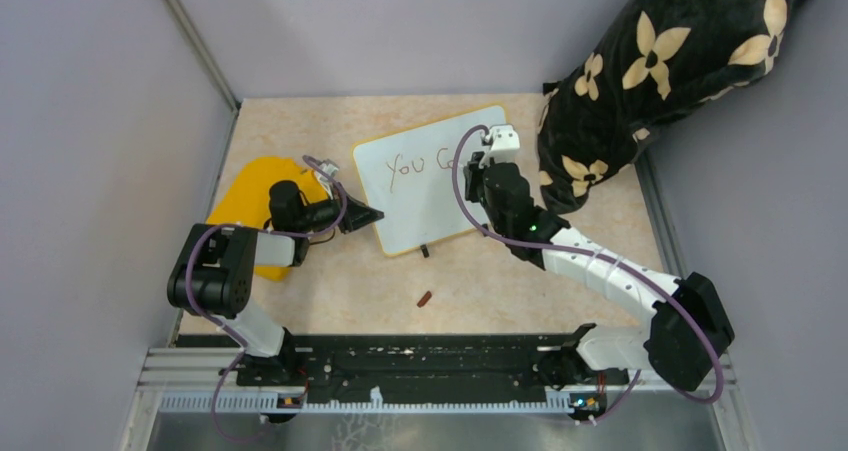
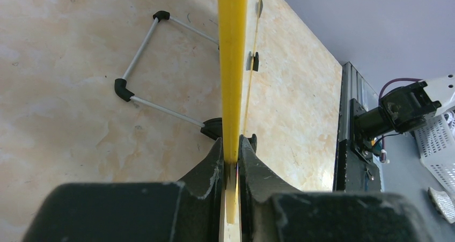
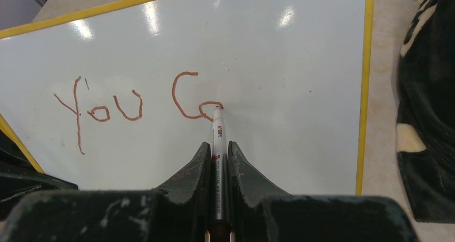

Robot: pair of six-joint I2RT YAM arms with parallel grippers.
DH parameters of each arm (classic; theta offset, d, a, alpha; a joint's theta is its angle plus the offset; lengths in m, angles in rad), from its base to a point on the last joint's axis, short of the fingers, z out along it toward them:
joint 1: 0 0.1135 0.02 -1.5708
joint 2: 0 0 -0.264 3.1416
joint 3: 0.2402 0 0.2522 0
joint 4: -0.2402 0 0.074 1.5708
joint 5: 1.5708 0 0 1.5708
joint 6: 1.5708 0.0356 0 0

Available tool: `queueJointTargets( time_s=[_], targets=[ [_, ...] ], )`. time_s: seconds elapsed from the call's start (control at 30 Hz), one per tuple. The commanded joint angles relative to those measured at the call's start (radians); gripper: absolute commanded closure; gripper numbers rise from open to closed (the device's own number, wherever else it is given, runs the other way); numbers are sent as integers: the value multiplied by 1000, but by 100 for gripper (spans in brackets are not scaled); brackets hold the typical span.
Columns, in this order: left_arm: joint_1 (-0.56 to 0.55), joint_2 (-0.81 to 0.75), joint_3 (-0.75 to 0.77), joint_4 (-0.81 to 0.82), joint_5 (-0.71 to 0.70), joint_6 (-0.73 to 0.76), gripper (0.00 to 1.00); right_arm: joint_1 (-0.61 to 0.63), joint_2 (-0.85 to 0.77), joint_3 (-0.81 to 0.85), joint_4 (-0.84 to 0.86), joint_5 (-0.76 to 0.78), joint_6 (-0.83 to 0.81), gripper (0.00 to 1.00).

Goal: Write a sentence on the whiteboard

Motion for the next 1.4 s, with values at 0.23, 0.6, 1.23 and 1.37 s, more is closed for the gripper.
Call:
queueJointTargets(
  time_s=[0.23,0.6,1.23,1.37],
  targets=[
    [-16,1,6,-56,-43,52,100,-12,-11,-18,9,0,16,100],
    [-16,0,7,-59,-43,54,100,-15,-40,-40,-1,26,20,100],
    [-18,0,9,-64,-44,59,100,-45,-31,44,65,-6,11,100],
    [-18,-1,9,-66,-44,62,100,-48,-12,51,64,-12,15,100]
  ],
)
